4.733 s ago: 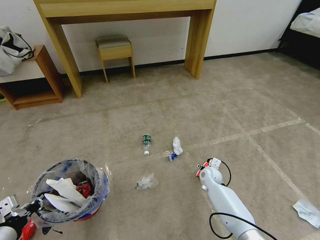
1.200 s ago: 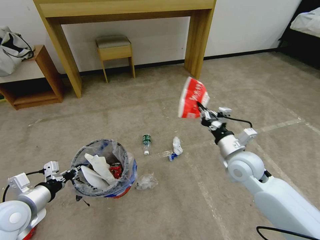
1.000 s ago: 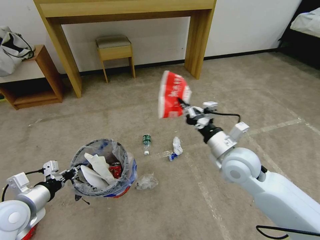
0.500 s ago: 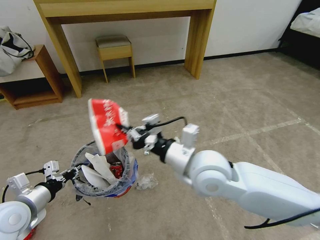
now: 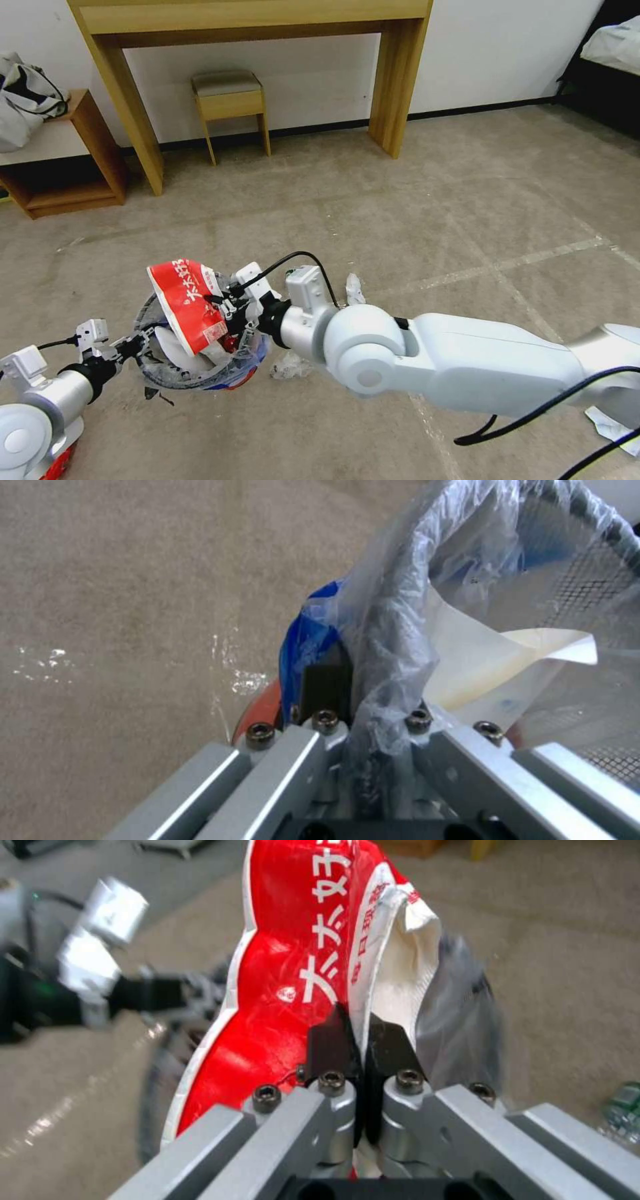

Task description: Pick up the trash bin and place the garbage on the floor into it.

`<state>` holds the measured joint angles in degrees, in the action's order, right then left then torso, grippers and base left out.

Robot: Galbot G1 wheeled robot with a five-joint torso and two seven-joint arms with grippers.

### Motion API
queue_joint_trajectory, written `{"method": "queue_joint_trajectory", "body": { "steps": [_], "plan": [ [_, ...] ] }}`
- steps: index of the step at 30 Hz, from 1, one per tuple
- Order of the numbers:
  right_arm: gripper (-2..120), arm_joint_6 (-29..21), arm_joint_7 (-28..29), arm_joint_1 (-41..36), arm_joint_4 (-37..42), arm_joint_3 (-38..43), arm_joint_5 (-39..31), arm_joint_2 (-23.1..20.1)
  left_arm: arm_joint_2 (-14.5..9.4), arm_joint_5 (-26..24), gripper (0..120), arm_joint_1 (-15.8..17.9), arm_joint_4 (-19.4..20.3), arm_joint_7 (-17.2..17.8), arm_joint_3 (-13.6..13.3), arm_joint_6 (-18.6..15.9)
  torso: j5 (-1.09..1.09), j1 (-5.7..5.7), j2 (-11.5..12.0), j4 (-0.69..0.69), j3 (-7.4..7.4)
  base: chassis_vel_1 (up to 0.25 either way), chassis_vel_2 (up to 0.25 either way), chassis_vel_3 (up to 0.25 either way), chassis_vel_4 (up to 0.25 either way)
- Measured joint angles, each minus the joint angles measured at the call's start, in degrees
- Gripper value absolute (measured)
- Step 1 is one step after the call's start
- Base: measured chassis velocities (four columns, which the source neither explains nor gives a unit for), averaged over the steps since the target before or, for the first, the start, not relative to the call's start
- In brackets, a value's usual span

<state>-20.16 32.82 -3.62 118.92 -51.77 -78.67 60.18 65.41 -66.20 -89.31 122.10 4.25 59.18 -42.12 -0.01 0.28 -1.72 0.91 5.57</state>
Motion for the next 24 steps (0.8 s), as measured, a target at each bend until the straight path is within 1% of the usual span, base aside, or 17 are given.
{"method": "queue_joint_trajectory", "body": {
  "steps": [5,12,20,24],
  "plan": [
    [0,-0.82,0.0,0.16,-1.9,-1.72,1.17,0.42,0.12,-0.34,1,0.14,0.08,-0.05,0.42,0.0,0.0,0.0,0.0,0.0,0.0,0.0,0.0,0.0,0.0],
    [0,-1.37,0.27,-0.16,-4.4,-3.64,2.32,3.36,0.32,-0.67,1,0.07,0.48,-0.07,0.82,0.0,0.0,0.0,0.0,0.0,0.0,0.0,0.0,0.0,0.0],
    [0,-1.63,0.69,-0.37,-6.02,-4.96,3.48,5.91,0.95,-0.45,1,0.0,0.55,-0.16,0.49,-0.01,0.0,0.0,0.0,0.0,0.0,0.0,0.0,0.0,0.0],
    [0,-1.64,0.79,-0.3,-6.2,-5.34,3.74,6.4,1.07,-0.38,1,0.13,0.56,-0.18,0.3,-0.01,0.0,0.0,0.0,0.0,0.0,0.0,0.0,0.0,0.0]
  ]
}}
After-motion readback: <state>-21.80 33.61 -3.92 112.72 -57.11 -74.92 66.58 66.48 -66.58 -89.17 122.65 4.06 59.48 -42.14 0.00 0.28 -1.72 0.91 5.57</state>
